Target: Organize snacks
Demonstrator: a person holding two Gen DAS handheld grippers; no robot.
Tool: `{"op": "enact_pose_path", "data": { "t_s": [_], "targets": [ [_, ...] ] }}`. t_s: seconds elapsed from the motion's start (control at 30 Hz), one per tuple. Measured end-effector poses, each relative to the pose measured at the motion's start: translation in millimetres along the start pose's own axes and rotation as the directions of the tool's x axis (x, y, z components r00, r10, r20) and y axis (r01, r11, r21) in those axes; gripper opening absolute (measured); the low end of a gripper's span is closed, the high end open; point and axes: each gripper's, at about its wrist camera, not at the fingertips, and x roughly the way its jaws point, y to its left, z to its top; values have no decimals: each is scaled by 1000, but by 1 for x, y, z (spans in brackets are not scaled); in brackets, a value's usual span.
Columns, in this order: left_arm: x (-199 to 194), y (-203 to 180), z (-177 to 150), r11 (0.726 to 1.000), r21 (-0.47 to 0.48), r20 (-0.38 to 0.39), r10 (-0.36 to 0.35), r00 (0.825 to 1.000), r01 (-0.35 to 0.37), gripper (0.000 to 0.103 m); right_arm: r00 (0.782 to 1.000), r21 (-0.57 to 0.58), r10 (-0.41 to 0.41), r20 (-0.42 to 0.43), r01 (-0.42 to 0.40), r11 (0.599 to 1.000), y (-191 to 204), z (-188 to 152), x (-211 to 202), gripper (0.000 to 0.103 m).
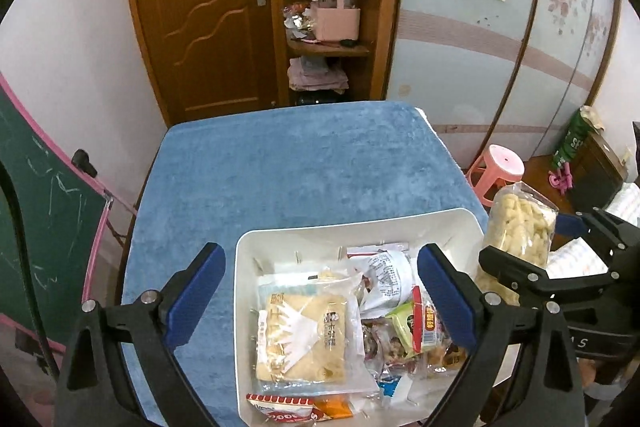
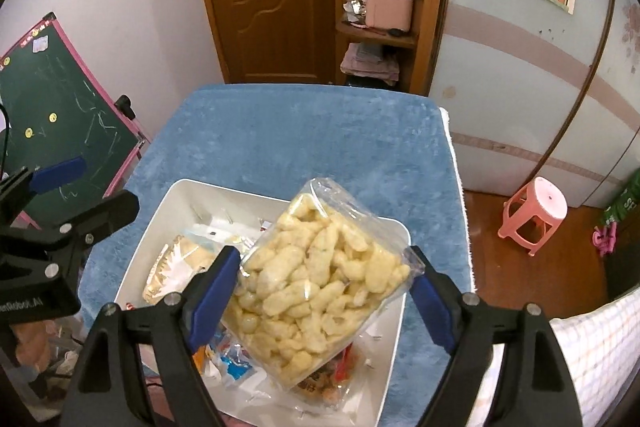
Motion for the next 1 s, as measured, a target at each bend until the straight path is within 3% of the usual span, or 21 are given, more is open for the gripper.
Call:
{"op": "enact_pose_path", "data": {
  "t_s": [0.27,0.53,1.0],
  "targets": [
    [2,4,0,998,-40,8,53,999,-52,97,999,31,32,6,-32,999,0,-8,-2,84],
    [1,1,-2,998,-37,9,57,998,-56,97,997,23,-6,73,5,1000,7,-12,-21,95],
    [-28,-3,-5,998,-5,73,62,995,-62,97,985,50,-5,172,-4,999,25,-15,-66,95]
  ]
}}
